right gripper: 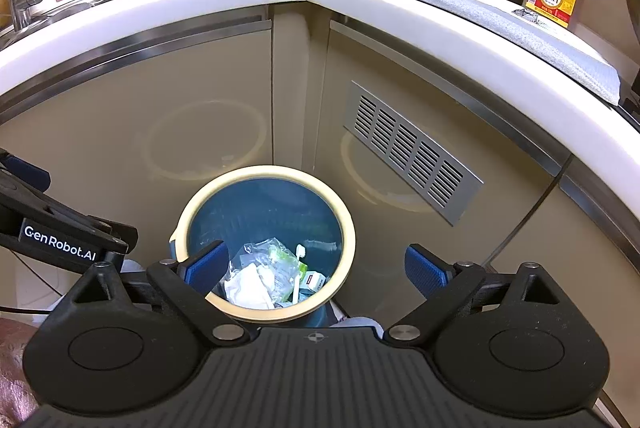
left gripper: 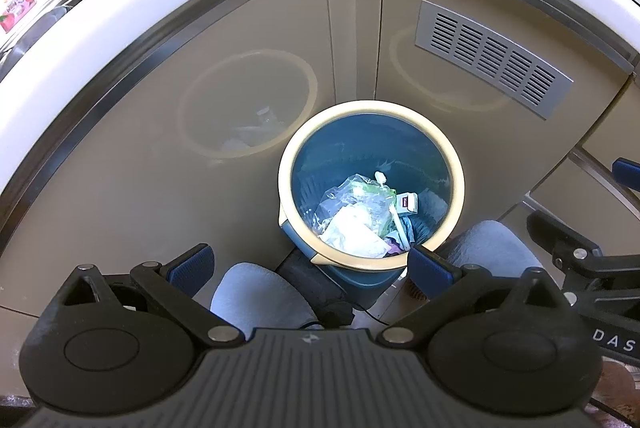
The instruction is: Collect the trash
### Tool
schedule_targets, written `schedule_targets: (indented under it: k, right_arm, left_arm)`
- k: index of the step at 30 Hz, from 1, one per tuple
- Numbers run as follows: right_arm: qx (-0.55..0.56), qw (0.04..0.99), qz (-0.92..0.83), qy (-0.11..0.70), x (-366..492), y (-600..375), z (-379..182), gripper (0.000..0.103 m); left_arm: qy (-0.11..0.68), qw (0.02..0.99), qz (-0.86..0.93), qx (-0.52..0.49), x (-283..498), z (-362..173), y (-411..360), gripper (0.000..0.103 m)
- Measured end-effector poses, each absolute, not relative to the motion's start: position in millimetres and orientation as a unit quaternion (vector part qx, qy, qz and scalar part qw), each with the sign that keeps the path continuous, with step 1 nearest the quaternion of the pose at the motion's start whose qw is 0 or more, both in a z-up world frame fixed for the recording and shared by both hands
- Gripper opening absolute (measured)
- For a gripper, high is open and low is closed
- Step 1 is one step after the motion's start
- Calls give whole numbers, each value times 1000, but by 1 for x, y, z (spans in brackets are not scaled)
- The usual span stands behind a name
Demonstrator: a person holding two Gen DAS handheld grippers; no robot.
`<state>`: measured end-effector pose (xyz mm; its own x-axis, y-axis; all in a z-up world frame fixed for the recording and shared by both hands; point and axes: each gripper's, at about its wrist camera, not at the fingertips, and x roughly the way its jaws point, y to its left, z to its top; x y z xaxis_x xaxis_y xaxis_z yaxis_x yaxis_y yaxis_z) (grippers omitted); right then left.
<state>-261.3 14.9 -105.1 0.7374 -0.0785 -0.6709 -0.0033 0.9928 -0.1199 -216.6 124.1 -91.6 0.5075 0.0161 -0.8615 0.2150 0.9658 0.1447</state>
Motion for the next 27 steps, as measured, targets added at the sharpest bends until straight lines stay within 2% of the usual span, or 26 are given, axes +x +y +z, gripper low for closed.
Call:
schedule_targets:
  k: [27]
  right_arm:
    - [-56, 930, -21, 364, -261, 16, -107, 98]
  left_arm:
    - [494, 859, -57, 121, -218, -93, 124, 103]
